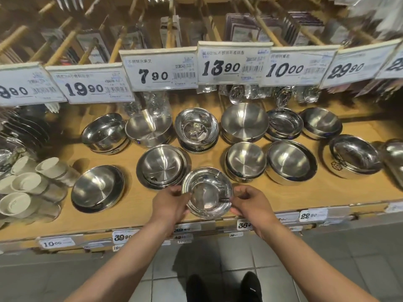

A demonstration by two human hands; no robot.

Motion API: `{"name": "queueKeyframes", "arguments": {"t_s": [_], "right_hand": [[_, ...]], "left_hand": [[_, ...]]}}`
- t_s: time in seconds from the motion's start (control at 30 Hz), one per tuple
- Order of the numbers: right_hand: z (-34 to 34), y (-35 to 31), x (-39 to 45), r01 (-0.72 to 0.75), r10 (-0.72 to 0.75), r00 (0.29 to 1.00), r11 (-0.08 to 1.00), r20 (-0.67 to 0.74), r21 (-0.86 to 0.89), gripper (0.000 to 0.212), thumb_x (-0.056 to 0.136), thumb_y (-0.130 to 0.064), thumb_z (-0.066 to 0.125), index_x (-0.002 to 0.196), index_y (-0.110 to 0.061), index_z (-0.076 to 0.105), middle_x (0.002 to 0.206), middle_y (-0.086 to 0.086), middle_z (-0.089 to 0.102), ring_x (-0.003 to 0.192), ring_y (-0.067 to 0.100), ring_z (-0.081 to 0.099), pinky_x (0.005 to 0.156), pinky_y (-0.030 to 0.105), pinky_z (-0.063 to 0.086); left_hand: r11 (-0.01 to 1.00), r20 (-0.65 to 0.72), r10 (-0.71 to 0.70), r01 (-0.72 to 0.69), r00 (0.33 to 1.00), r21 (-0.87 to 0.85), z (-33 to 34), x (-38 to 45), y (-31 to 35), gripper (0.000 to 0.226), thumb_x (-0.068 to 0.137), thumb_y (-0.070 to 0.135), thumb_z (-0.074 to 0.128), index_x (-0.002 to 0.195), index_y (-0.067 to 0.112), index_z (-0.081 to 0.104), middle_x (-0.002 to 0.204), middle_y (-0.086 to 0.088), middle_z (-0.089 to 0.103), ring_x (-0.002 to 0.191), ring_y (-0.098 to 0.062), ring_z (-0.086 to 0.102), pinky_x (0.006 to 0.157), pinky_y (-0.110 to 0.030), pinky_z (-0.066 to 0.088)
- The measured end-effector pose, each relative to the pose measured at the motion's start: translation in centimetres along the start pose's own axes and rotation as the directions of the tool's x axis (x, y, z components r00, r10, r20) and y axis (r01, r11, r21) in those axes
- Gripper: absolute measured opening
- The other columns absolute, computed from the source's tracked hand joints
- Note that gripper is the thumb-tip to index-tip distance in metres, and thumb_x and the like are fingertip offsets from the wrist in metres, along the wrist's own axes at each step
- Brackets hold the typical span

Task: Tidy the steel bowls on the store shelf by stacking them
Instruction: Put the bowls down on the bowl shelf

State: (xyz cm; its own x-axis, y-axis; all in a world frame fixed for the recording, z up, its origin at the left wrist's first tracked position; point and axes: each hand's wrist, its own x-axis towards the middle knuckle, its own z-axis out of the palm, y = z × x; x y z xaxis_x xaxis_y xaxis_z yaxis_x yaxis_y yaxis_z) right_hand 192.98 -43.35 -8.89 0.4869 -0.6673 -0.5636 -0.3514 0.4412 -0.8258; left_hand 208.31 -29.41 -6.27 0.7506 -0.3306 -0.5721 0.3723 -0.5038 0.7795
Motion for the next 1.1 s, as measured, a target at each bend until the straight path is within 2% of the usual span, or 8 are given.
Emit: {"name": "queueKeyframes", "arguments": {"t_s": [0.1, 0.3, 0.43, 0.53, 0.63, 0.77, 0.9, 1.1], "right_hand": [[0.1, 0.3, 0.2, -0.002, 0.002, 1.000, 1.000, -0.027, -0.003, 0.020, 0.088, 0.003, 0.072, 0.097, -0.013, 0.065, 0.097, 0.008, 0.066, 0.084, 0.016, 0.068, 0.062, 0.018, 0.057], [-0.2, 0.6, -0.1, -0.036, 0.033, 0.999, 0.997, -0.039, -0.066, 0.028, 0.083, 0.007, 0.069, 0.099, -0.014, 0.058, 0.100, 0.012, 0.064, 0.079, 0.023, 0.069, 0.056, 0.020, 0.055], [-1.1, 0.3, 0.4, -0.095, 0.095, 0.995, 0.986, -0.010, -0.135, 0.014, 0.089, -0.018, 0.070, 0.102, -0.015, 0.065, 0.093, 0.009, 0.071, 0.073, 0.016, 0.075, 0.065, 0.030, 0.063], [-1.1, -0.3, 1.3, -0.109, 0.106, 0.993, 0.991, -0.048, -0.083, 0.012, 0.095, -0.026, 0.067, 0.100, -0.016, 0.068, 0.093, 0.010, 0.076, 0.082, 0.021, 0.077, 0.068, 0.031, 0.063], [-0.6, 0.0, 1.6, -0.056, 0.056, 0.998, 0.997, -0.011, -0.051, 0.009, 0.097, -0.018, 0.066, 0.100, -0.010, 0.068, 0.094, 0.010, 0.078, 0.083, 0.016, 0.076, 0.063, 0.022, 0.059], [-1.1, 0.6, 0.8, -0.081, 0.082, 0.996, 0.995, 0.020, -0.066, 0.014, 0.091, -0.014, 0.070, 0.099, -0.004, 0.064, 0.084, 0.010, 0.071, 0.074, 0.015, 0.072, 0.067, 0.025, 0.061], [-1.6, 0.6, 0.4, -0.110, 0.115, 0.993, 0.988, 0.037, -0.110, 0.022, 0.093, -0.028, 0.069, 0.099, -0.007, 0.068, 0.092, 0.009, 0.074, 0.088, 0.023, 0.076, 0.072, 0.030, 0.063], [-0.4, 0.1, 0.7, 0.021, -0.030, 0.998, 0.990, -0.061, -0.140, 0.019, 0.089, -0.015, 0.075, 0.105, -0.016, 0.065, 0.112, 0.012, 0.069, 0.096, 0.027, 0.073, 0.065, 0.028, 0.062]], "left_hand": [[0.967, -0.123, 0.190, -0.165, 0.974, 0.193, -0.2, -0.4, -0.3, 0.027, 0.081, 0.032, 0.083, 0.079, 0.029, 0.057, 0.070, 0.015, 0.063, 0.062, 0.005, 0.055, 0.050, -0.003, 0.040], [0.969, -0.091, 0.147, -0.125, 0.985, 0.214, -0.2, -1.4, -1.8, 0.024, 0.085, 0.034, 0.075, 0.089, 0.025, 0.054, 0.081, 0.010, 0.068, 0.072, -0.008, 0.065, 0.060, -0.022, 0.046], [0.983, 0.046, 0.096, -0.102, 0.994, 0.155, 0.7, -1.9, -2.6, 0.026, 0.082, 0.027, 0.074, 0.093, 0.027, 0.051, 0.091, 0.001, 0.072, 0.082, -0.023, 0.073, 0.078, -0.046, 0.062], [0.994, 0.000, 0.086, -0.086, 0.996, 0.061, 1.2, -1.6, -2.2, 0.018, 0.088, 0.018, 0.073, 0.091, 0.022, 0.056, 0.092, -0.002, 0.071, 0.086, -0.026, 0.073, 0.078, -0.049, 0.062], [0.998, -0.102, 0.070, -0.070, 0.992, 0.005, 1.9, -1.2, -1.6, 0.015, 0.094, 0.022, 0.067, 0.081, 0.025, 0.060, 0.084, 0.003, 0.072, 0.077, -0.021, 0.074, 0.068, -0.033, 0.064], [0.981, -0.108, 0.159, -0.144, 0.981, 0.128, 2.3, -1.8, -1.1, 0.022, 0.090, 0.024, 0.066, 0.077, 0.037, 0.054, 0.075, 0.018, 0.067, 0.065, -0.001, 0.064, 0.047, -0.004, 0.039], [0.977, -0.082, 0.185, -0.175, 0.979, 0.121, 2.0, -2.0, -1.2, 0.023, 0.083, 0.008, 0.069, 0.094, 0.026, 0.061, 0.082, 0.012, 0.069, 0.068, 0.000, 0.059, 0.049, -0.007, 0.041], [0.923, -0.030, 0.237, -0.216, 0.971, 0.318, 1.8, -1.0, -0.3, 0.015, 0.082, 0.006, 0.066, 0.079, 0.021, 0.070, 0.078, 0.006, 0.071, 0.073, -0.011, 0.062, 0.060, -0.020, 0.043]]}}
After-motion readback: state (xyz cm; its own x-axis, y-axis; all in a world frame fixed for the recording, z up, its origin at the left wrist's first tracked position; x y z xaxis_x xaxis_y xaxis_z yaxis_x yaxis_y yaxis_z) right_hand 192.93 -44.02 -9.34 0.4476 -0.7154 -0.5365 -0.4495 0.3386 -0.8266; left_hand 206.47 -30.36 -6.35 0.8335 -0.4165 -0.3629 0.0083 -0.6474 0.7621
